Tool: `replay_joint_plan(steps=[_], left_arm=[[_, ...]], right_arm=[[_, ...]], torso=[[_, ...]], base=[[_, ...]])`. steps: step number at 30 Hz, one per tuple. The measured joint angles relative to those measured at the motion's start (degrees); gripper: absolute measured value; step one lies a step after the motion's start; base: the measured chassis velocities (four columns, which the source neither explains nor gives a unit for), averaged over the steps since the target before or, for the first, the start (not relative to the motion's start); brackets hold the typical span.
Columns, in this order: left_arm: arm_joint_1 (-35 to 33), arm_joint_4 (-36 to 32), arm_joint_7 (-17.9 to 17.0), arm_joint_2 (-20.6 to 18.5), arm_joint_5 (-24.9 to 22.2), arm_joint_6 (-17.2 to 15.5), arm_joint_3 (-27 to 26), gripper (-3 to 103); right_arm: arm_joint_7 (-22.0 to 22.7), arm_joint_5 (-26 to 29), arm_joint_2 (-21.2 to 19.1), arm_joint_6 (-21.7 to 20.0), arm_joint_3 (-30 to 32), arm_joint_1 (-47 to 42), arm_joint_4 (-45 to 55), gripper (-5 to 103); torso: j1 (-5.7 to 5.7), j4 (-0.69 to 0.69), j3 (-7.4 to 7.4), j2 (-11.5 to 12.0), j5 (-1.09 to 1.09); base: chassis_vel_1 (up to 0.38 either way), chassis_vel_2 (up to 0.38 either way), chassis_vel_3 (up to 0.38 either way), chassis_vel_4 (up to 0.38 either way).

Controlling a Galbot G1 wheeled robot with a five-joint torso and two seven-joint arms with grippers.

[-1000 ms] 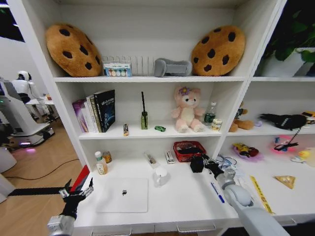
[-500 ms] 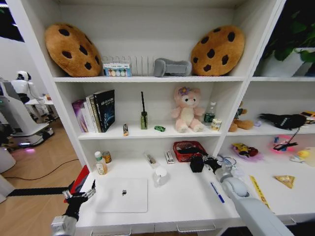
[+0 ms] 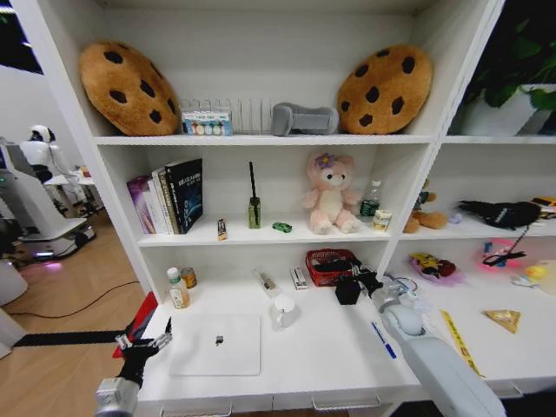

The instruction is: Organize the objects on the table.

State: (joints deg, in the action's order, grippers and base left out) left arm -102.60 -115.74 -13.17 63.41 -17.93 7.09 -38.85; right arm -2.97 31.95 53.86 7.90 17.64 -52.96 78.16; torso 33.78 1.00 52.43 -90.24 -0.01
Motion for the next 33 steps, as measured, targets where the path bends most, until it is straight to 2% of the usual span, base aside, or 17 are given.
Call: replay_joint_plan(steps=[9,33], left_arm=[[0.32,0.81,0.12,0.17,0.06,0.01,0.36,100],[0.77,0.40,1.54,0.48,-0.12,0.17,0.41,100]], right_arm=[[0.49,-2.57,1.60,3.98,-2.85,3.90,-4.76,12],[0.67,-4.63,3.56,6.65,-3.72,5.50,-8.62,12]], torso=[[0.00,0.00,0.00,0.00,0.00],[-0.01,0.00,0.00,0.00,0.01]], base=[[0.000,0.000,0.000,0.000],[0.000,0.000,0.000,0.000]])
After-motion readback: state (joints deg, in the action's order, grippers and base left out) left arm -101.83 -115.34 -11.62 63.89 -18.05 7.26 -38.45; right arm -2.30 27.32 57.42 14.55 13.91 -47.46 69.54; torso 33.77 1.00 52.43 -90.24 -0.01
